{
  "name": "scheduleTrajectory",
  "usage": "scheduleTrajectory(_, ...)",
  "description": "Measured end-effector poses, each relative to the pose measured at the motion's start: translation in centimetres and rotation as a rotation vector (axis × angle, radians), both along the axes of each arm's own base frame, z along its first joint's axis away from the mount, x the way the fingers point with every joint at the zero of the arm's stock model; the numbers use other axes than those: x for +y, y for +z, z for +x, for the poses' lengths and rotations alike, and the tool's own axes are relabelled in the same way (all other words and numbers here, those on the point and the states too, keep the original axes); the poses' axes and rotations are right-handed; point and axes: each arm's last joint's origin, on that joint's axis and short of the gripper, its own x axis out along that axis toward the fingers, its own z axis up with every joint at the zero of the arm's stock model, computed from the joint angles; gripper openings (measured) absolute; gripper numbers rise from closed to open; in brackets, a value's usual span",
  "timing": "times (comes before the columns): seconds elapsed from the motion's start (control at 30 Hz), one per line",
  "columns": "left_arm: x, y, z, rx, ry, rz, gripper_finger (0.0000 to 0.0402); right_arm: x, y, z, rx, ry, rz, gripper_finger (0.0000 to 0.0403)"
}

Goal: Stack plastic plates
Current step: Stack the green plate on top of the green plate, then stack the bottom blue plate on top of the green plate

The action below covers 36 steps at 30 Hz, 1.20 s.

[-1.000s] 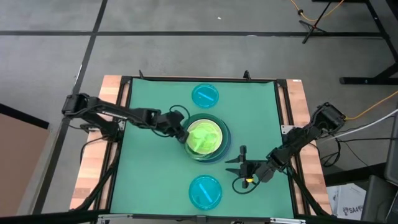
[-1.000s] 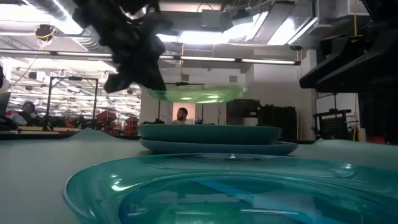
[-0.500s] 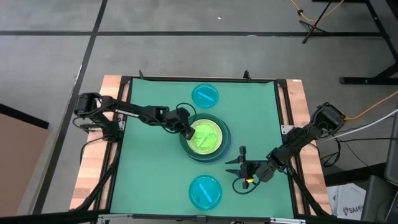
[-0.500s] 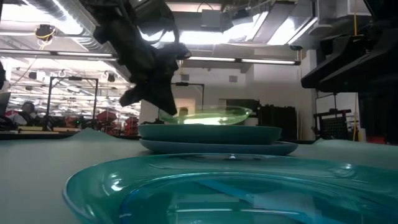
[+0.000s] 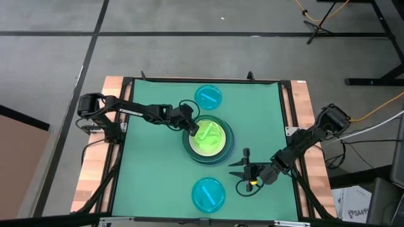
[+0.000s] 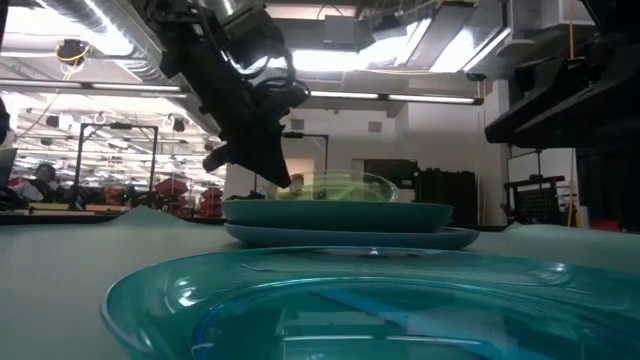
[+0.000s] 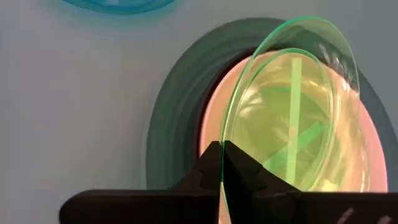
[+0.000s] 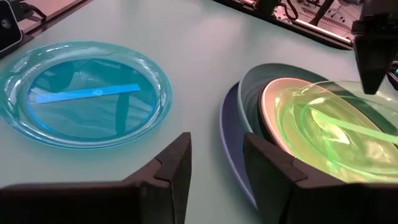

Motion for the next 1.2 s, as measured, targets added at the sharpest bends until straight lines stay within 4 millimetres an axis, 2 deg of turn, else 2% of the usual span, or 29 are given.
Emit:
scheduleTrajectory(0.23,-0.2,-1.2,0.2,0.045,-0.009,-0.008,0.0,0.0,0.0,0.0,0.0,0.001,-0.001,0.0138)
scheduleTrajectory(0.37,-0.2,-1.2,0.3,0.046,-0.018,0.0,0.0002,0.0,0.0,0.0,0.0,0.001,0.0,0.0138)
scheduleTrajectory(0.7,-0.2,-1.1,0.4,0.033,-0.03,0.006,0.0083,0.0,0.0,0.0,0.0,0.001,-0.001,0.0138)
scheduleTrajectory(0.83,-0.5,-0.1,0.2,0.0,-0.08,-0.01,0.0098,0.0,0.0,0.0,0.0,0.001,-0.001,0.0138)
scheduleTrajectory(1.0,-2.8,2.5,-0.6,-0.053,-0.14,0.094,0.0097,0.0,0.0,0.0,0.0,0.001,-0.001,0.0138)
scheduleTrajectory(1.1,-5.6,3.8,-1.0,-0.088,-0.148,0.19,0.0096,0.0,0.0,0.0,-0.001,0.001,0.0,0.0138)
scheduleTrajectory(1.2,-8.3,4.0,-1.1,-0.118,-0.223,0.203,0.0096,0.0,0.0,0.0,-0.003,0.001,0.002,0.0138)
